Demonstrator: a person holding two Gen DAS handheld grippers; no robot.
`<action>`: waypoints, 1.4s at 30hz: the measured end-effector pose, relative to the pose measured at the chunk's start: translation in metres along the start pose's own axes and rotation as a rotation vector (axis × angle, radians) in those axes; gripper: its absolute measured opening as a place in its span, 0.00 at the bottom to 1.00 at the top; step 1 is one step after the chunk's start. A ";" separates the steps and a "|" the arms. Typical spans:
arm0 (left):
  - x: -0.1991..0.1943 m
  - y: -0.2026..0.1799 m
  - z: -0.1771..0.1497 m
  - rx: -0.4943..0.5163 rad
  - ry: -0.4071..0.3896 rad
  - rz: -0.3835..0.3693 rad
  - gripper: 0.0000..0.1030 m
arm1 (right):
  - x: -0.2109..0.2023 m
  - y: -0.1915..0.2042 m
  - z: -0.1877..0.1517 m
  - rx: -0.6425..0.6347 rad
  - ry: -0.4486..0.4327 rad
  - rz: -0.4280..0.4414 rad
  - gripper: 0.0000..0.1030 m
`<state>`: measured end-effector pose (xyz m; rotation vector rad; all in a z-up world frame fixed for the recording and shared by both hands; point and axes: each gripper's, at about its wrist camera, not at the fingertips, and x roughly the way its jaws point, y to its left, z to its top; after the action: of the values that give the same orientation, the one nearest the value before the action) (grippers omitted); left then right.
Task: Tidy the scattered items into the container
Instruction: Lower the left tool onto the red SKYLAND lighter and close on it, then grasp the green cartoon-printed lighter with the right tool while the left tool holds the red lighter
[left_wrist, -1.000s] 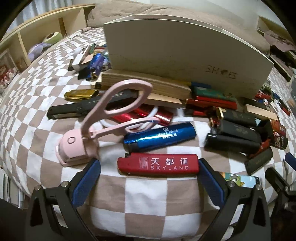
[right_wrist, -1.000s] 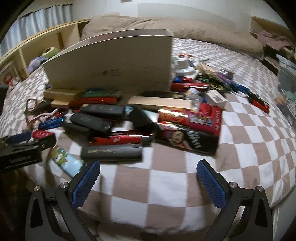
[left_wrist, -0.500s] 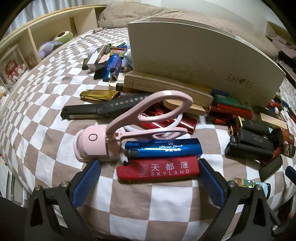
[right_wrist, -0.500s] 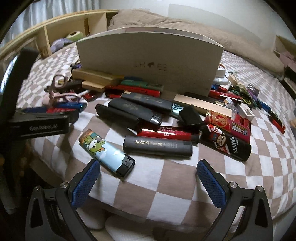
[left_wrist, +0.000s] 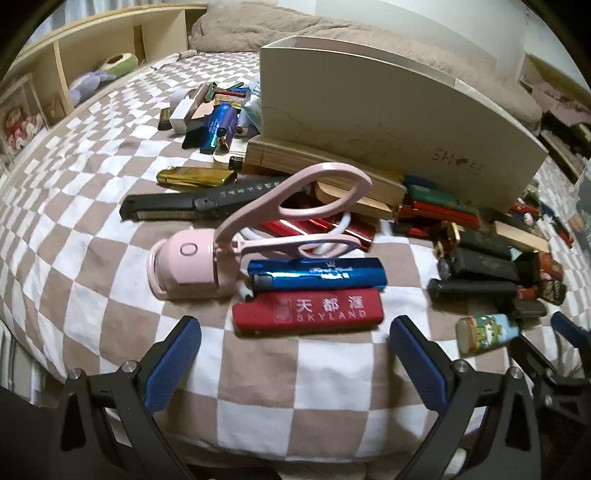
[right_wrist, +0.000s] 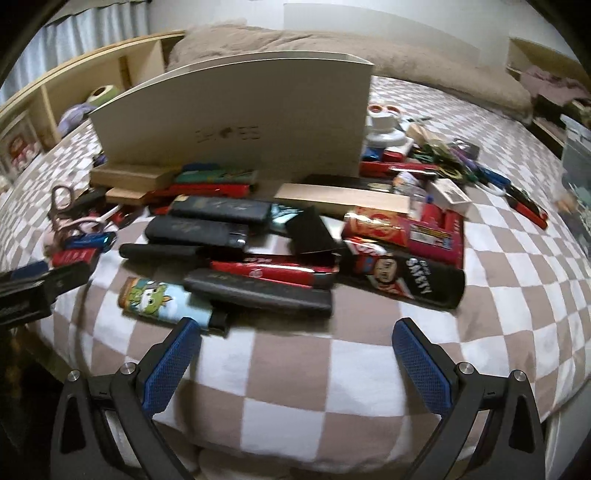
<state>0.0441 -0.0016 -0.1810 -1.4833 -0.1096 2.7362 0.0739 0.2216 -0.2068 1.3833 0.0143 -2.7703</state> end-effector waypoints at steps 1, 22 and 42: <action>-0.001 0.000 -0.001 -0.006 0.002 -0.009 1.00 | 0.000 -0.002 0.000 0.006 0.000 -0.005 1.00; 0.003 -0.011 -0.003 -0.003 -0.052 0.066 0.80 | -0.008 0.009 -0.008 0.042 -0.052 0.070 1.00; -0.013 0.016 -0.010 -0.061 -0.057 0.024 0.80 | 0.004 0.055 -0.001 0.015 -0.056 0.116 1.00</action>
<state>0.0597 -0.0177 -0.1773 -1.4307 -0.1794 2.8191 0.0745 0.1668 -0.2101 1.2660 -0.0859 -2.7178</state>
